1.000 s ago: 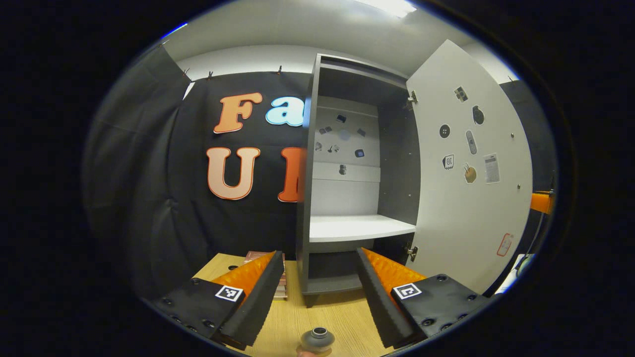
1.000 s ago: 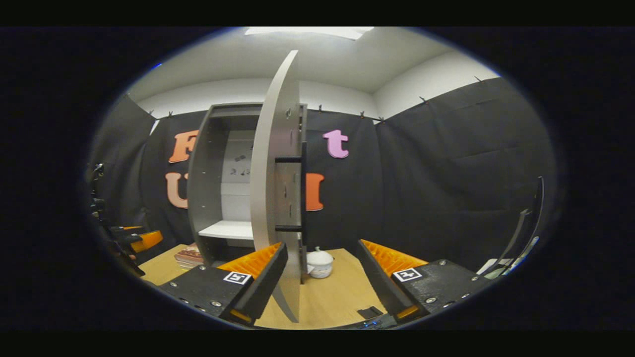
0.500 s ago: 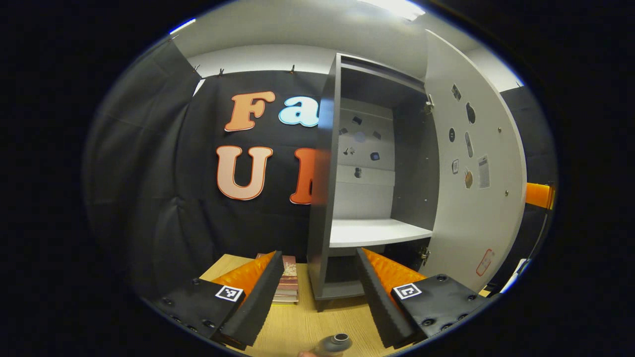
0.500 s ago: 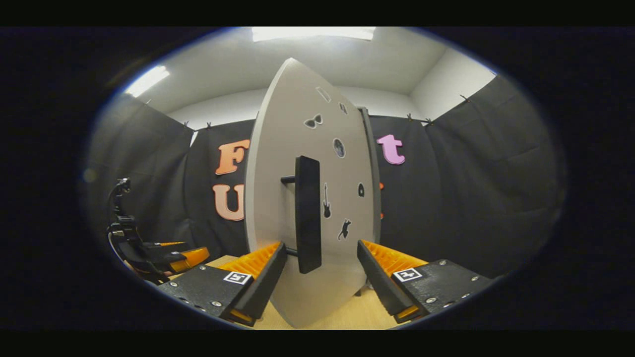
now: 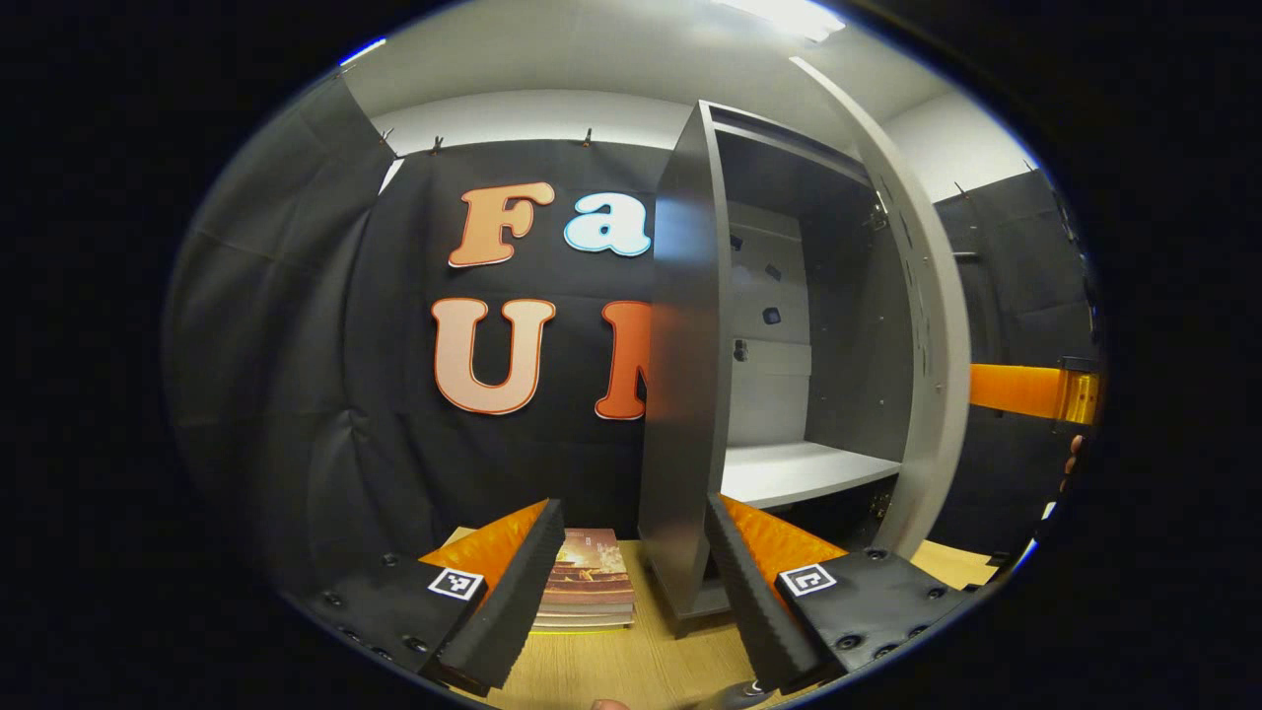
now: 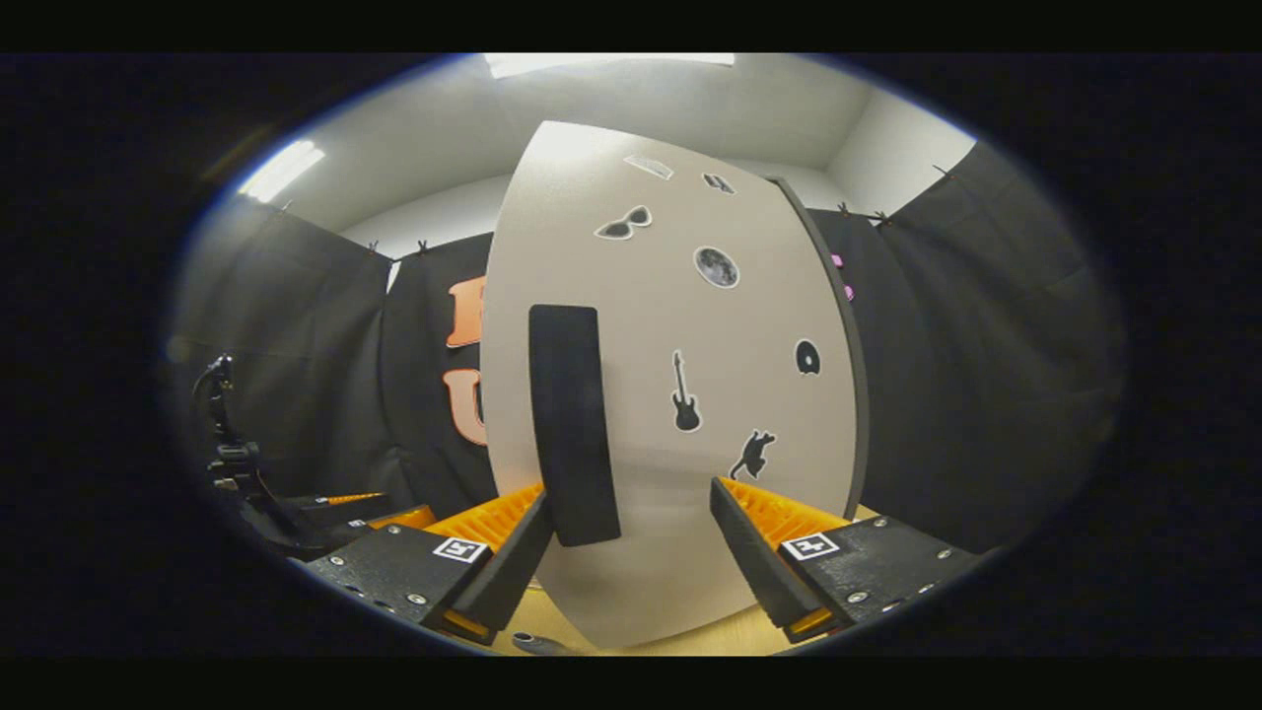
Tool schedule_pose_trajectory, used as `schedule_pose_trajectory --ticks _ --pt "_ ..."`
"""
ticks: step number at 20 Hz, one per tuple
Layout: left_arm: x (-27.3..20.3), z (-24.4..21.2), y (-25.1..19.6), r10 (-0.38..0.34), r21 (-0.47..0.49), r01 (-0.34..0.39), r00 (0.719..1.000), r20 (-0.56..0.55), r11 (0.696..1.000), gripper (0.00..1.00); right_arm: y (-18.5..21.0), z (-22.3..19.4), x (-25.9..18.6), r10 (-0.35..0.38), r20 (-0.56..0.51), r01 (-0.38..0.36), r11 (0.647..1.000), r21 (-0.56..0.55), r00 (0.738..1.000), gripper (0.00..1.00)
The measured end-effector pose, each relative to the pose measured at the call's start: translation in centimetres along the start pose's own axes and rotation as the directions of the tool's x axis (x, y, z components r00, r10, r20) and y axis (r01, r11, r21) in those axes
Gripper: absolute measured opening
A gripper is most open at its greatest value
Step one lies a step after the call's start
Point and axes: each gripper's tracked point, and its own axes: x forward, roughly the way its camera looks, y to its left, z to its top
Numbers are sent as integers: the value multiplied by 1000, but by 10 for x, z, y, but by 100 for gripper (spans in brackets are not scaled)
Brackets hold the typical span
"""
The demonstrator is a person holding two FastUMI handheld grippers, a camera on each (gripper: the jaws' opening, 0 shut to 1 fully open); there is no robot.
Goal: Open the cabinet door with the right hand, grasp the bottle in the cabinet with the left hand and place it on the coaster, then close the cabinet door with the right hand.
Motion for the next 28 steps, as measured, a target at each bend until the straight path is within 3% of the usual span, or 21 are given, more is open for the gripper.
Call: schedule_pose_trajectory --ticks 7,14,20,28 --pt "24 -10 25 -48 -16 48 999 -18 999 94 27 -3 41 -31 2 31 998 -57 1000 93" --pt "32 -6 37 33 -25 -33 999 -11 999 93 30 -18 79 71 -38 -71 997 -9 997 92" --pt "36 -4 35 104 -36 -104 995 -5 994 93 30 -23 87 76 -39 -79 995 -68 996 94" --pt "30 2 33 133 -11 -133 991 -10 991 93 33 -21 100 94 -40 -96 994 -43 995 95"
